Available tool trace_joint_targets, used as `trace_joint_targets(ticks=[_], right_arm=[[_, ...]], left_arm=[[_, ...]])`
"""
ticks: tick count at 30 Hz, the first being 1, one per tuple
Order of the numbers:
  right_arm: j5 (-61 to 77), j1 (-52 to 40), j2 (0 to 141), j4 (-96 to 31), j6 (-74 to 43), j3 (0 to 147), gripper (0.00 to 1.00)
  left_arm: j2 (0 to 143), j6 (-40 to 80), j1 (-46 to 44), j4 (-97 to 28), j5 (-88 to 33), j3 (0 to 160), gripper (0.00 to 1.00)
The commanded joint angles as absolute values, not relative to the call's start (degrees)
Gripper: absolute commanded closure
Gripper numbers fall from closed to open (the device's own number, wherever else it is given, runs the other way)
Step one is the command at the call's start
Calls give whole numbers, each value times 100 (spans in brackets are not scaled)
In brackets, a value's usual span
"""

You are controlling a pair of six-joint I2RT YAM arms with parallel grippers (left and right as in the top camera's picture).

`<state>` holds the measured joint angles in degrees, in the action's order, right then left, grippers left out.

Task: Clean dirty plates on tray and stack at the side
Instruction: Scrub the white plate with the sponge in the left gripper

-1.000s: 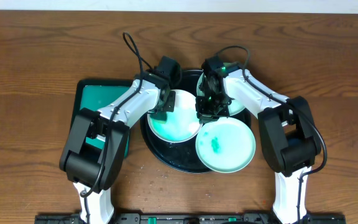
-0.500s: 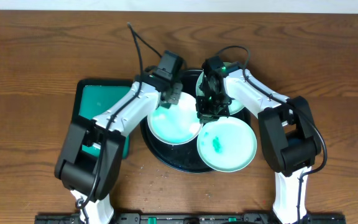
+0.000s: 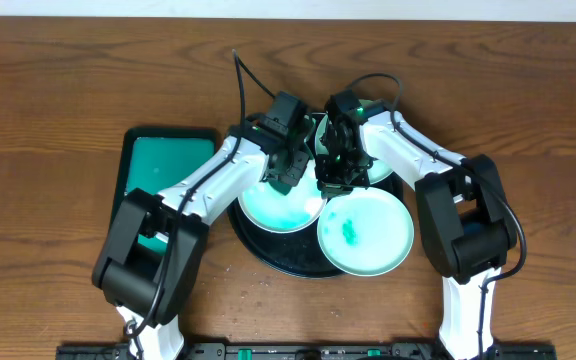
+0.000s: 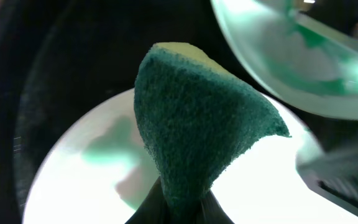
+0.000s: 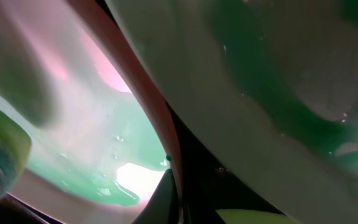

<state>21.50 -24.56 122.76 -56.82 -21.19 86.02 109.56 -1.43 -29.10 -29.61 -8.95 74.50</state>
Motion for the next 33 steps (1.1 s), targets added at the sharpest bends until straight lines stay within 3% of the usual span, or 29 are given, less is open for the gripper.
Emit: trace_joint_targets(ticks=[1,14,23,33], right_arm=[[1892,-2484,12390,-5743,-1964,8490,99],[1892,-2484,12390,-5743,-1966,8488,99],[1894,-2484,12390,-5743,-1966,8490,99],[1894,-2484,12390,-5745,-1966,8490,99]], left_arm=[[11041,-320,-2749,-2980,-1686,7393,93],[11563,-174,-2626,-3592,-2773,7349,93],[11563,1850,-2523,-4613,-75,7352,93],[11561,2196,-2305,-4947,939,7566,93]])
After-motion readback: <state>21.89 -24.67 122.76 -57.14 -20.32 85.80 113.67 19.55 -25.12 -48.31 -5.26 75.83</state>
